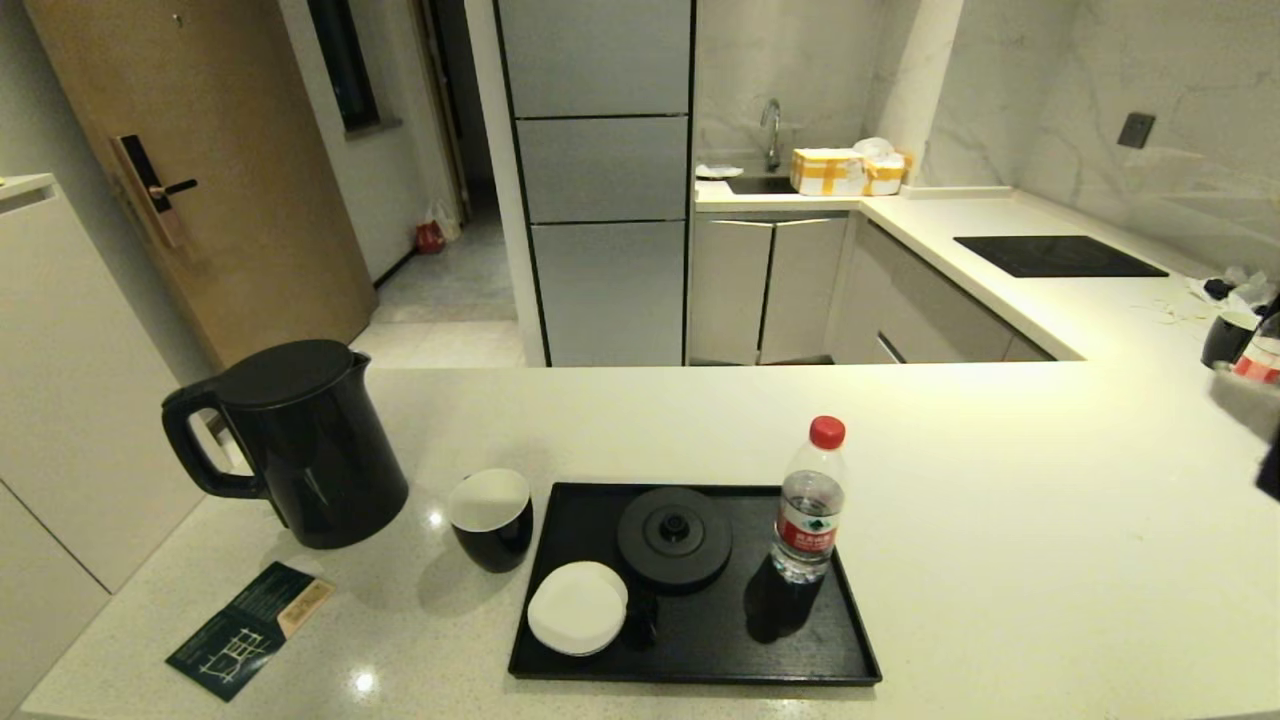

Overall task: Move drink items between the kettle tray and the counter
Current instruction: Return the kettle to its original position

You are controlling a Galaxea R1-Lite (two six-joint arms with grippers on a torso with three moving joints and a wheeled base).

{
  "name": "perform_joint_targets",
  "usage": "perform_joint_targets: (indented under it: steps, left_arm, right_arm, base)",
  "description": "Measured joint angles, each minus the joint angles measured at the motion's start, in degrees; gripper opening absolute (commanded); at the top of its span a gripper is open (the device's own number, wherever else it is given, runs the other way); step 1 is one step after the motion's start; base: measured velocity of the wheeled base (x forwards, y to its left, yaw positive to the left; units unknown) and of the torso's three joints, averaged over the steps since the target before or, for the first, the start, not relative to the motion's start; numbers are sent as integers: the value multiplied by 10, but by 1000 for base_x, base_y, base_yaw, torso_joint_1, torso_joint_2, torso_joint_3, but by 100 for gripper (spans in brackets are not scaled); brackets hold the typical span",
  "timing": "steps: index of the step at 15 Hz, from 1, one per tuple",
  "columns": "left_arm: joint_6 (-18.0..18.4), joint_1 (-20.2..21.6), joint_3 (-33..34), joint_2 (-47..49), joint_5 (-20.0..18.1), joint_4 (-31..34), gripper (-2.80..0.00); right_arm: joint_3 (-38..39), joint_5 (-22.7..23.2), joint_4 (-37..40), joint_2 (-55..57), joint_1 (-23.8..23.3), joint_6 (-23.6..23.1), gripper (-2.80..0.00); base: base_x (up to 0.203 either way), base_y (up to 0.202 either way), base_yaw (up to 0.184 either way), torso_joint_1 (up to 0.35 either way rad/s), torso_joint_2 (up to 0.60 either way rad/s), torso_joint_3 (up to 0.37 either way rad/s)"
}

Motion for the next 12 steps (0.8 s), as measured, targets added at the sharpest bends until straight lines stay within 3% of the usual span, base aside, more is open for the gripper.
perform_joint_targets:
  steps: [4,6,8,10,12]
  left_arm:
    - [0,0,0,0,0,0,-280]
    - [0,0,0,0,0,0,-280]
    - [0,0,0,0,0,0,-280]
    - [0,0,0,0,0,0,-280]
    - [0,0,0,0,0,0,-280]
  right_arm:
    - [-185,-35,298,-183,-135,-2,-280]
    - [-280,-21,460,-268,-164,-4,-280]
    - [-326,-11,591,-338,-179,-3,-280]
    - [-307,6,658,-409,-186,-8,-280]
    - [-234,58,619,-478,-190,-25,-280]
  base:
    - [0,0,0,0,0,0]
    - [0,0,0,0,0,0]
    - [0,0,0,0,0,0]
    - [0,0,0,0,0,0]
    - [0,0,0,0,0,0]
